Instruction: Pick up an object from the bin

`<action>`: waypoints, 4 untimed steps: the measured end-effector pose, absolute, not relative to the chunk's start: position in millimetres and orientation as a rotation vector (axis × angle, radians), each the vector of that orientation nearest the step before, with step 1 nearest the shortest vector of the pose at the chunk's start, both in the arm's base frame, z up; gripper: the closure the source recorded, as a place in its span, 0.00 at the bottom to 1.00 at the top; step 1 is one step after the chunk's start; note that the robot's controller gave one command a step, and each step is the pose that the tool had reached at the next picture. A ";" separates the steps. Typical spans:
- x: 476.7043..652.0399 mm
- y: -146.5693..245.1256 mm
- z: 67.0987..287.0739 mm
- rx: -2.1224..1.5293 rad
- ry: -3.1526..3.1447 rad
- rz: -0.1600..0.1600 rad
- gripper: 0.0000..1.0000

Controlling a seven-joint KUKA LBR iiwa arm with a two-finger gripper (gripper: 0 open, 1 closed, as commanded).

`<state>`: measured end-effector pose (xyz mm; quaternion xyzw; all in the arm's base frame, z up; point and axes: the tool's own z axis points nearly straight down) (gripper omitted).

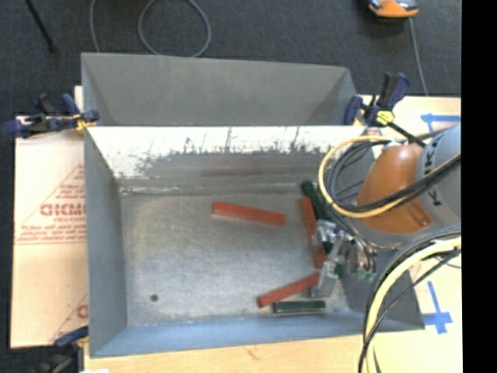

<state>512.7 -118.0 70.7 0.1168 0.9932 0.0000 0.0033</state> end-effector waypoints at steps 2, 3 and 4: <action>502.2 -46.0 72.2 0.705 3.063 0.000 1.00; 473.6 27.5 182.7 0.689 3.058 0.006 1.00; 504.6 -12.0 249.9 0.627 3.065 0.001 1.00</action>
Offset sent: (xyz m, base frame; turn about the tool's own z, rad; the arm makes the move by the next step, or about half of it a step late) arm -0.0111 0.0728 0.0009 0.2272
